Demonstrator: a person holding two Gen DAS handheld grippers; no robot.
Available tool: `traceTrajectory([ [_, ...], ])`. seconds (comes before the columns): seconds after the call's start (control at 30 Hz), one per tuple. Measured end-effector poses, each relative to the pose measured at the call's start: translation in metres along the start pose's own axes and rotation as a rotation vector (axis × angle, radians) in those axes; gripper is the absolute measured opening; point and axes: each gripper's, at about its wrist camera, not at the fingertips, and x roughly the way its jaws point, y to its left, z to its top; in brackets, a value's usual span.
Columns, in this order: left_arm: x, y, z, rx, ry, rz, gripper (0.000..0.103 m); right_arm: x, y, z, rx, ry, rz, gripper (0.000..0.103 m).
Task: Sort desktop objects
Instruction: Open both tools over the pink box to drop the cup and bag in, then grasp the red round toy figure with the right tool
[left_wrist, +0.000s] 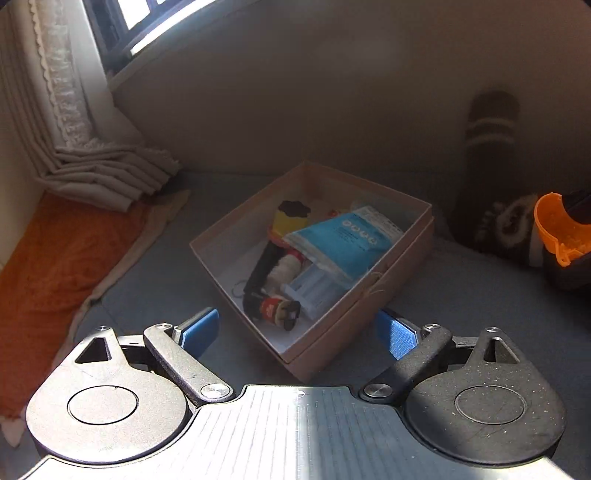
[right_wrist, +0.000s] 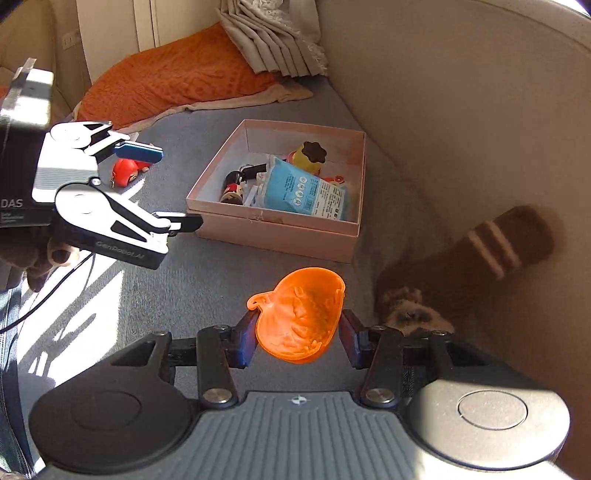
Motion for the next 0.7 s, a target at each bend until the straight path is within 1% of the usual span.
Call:
traceTrajectory([
  [0.03, -0.012, 0.008, -0.011, -0.056, 0.017, -0.039, 0.097, 0.000, 0.001, 0.000, -0.005, 0.003, 0.001, 0.046],
  [0.1, -0.029, 0.016, -0.025, -0.116, 0.045, -0.076, 0.097, 0.005, 0.004, 0.008, -0.011, 0.002, 0.009, 0.046],
  [0.13, -0.039, 0.023, -0.031, -0.145, 0.059, -0.086, 0.098, 0.007, 0.008, 0.019, -0.009, -0.011, 0.024, 0.046],
  [0.17, -0.046, 0.027, -0.034, -0.166, 0.065, -0.088, 0.099, 0.012, 0.011, 0.031, -0.008, -0.027, 0.039, 0.046],
  [0.2, -0.064, 0.034, -0.040, -0.204, 0.067, -0.085, 0.100, 0.019, 0.016, 0.046, -0.011, -0.043, 0.050, 0.046],
  [0.27, -0.082, 0.045, -0.046, -0.256, 0.078, -0.084, 0.101, 0.037, 0.024, 0.079, 0.005, -0.072, 0.059, 0.046],
  [0.33, -0.105, 0.053, -0.053, -0.298, 0.087, -0.073, 0.101, 0.057, 0.030, 0.111, 0.042, -0.128, 0.049, 0.046],
  [0.4, -0.121, 0.056, -0.061, -0.313, 0.082, -0.049, 0.102, 0.077, 0.031, 0.138, 0.101, -0.180, 0.037, 0.052],
  [0.43, -0.127, 0.057, -0.066, -0.320, 0.076, -0.032, 0.102, 0.085, 0.030, 0.148, 0.132, -0.184, 0.027, 0.061],
  [0.47, -0.131, 0.057, -0.073, -0.330, 0.071, -0.013, 0.103, 0.091, 0.029, 0.155, 0.164, -0.189, 0.011, 0.062],
  [0.53, -0.132, 0.058, -0.090, -0.365, 0.067, 0.019, 0.103, 0.097, 0.025, 0.159, 0.202, -0.180, -0.004, 0.062],
  [0.6, -0.121, 0.063, -0.111, -0.445, 0.078, 0.055, 0.103, 0.097, 0.027, 0.148, 0.194, -0.157, -0.025, 0.062],
  [0.7, -0.101, 0.071, -0.134, -0.544, 0.079, 0.105, 0.103, 0.092, 0.041, 0.119, 0.079, -0.115, -0.087, 0.062],
])
